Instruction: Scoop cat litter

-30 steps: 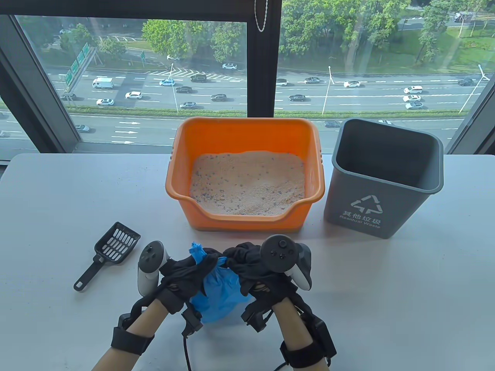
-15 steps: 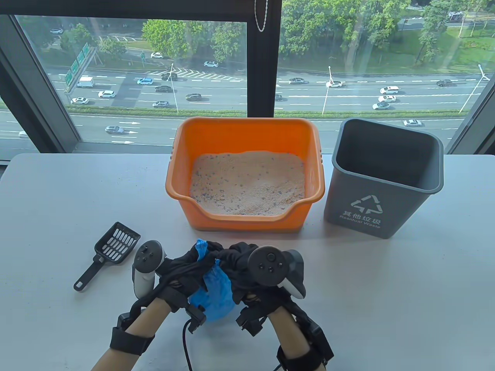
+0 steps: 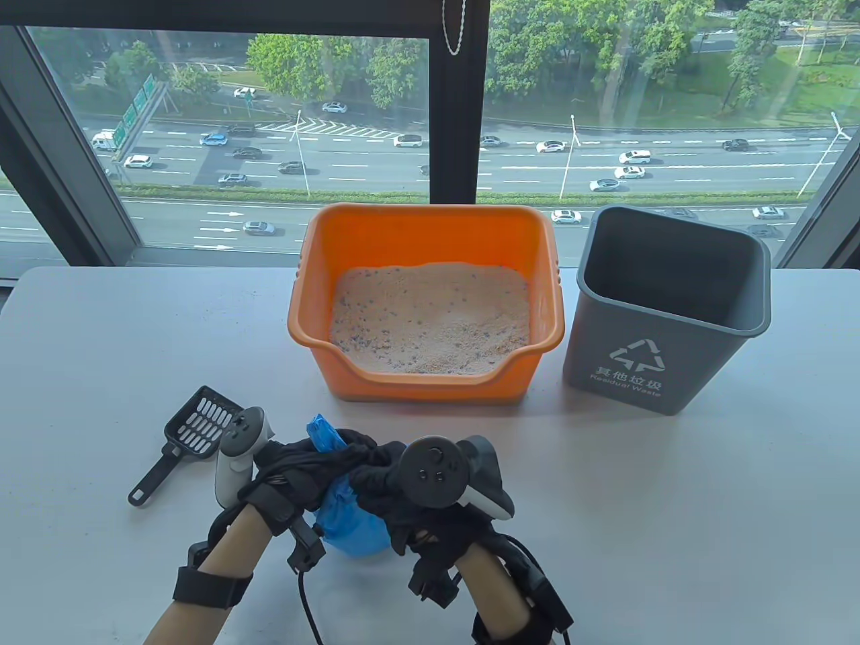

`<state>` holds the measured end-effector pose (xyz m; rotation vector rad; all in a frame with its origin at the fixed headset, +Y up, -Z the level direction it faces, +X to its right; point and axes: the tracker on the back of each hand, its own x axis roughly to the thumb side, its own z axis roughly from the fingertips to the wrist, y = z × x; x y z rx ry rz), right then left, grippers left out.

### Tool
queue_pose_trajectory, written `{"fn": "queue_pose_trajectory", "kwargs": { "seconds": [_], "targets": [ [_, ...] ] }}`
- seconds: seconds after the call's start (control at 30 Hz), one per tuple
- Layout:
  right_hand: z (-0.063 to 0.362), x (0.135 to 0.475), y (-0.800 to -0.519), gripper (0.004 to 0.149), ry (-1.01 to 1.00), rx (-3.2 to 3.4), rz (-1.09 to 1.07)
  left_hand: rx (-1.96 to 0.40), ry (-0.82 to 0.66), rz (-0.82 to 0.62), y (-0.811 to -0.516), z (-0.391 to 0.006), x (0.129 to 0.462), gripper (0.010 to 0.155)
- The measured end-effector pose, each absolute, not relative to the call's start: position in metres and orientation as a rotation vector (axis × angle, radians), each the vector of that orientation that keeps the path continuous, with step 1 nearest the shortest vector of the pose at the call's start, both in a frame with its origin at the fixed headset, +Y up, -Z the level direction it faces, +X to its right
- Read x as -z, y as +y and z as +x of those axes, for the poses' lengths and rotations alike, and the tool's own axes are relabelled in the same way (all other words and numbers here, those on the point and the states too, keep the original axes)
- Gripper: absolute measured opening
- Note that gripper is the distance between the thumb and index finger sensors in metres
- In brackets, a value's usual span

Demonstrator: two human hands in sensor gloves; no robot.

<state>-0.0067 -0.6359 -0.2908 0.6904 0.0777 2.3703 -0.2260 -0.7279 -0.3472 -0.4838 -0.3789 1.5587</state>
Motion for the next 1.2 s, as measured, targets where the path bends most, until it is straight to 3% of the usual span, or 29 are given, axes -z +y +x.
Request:
{"fn": "queue_pose_trajectory", "kwargs": {
  "seconds": [0.07, 0.17, 0.2, 0.27, 0.5, 0.7, 0.87, 1.03, 1.07, 1.13, 1.2],
  "targets": [
    [0.002, 0.297, -0.64, 0.048, 0.113, -2.409, 0.635, -1.539, -0.393, -0.475, -0.725, -0.227, 0.346, 0.041],
    [0.005, 0.309, -0.66, 0.089, 0.314, -2.454, 0.604, -1.504, -0.463, -0.501, -0.721, -0.223, 0.346, 0.048],
    [0.004, 0.314, -0.669, 0.094, 0.336, -2.452, 0.597, -1.478, -0.505, -0.516, -0.718, -0.221, 0.345, 0.05],
    [0.001, 0.322, -0.685, 0.091, 0.35, -2.434, 0.591, -1.448, -0.557, -0.523, -0.714, -0.216, 0.342, 0.053],
    [0.001, 0.331, -0.712, 0.044, 0.294, -2.271, 0.51, -1.255, -0.549, -0.34, -0.706, -0.211, 0.333, 0.052],
    [0.001, 0.328, -0.714, 0.035, 0.297, -2.385, 0.413, -0.821, -0.518, 0.039, -0.694, -0.2, 0.314, 0.046],
    [-0.004, 0.326, -0.713, 0.034, 0.358, -2.307, 0.457, -0.623, -0.482, 0.213, -0.691, -0.193, 0.302, 0.044],
    [0.001, 0.327, -0.711, 0.036, 0.396, -2.2, 0.48, -0.564, -0.378, 0.267, -0.695, -0.194, 0.299, 0.061],
    [0.003, 0.328, -0.711, 0.041, 0.407, -2.18, 0.487, -0.567, -0.359, 0.262, -0.696, -0.196, 0.3, 0.064],
    [0.005, 0.329, -0.71, 0.074, 0.432, -2.153, 0.508, -0.601, -0.365, 0.238, -0.698, -0.199, 0.303, 0.069],
    [0.007, 0.33, -0.71, 0.086, 0.43, -2.119, 0.515, -0.637, -0.373, 0.205, -0.699, -0.2, 0.305, 0.072]
  ]
}}
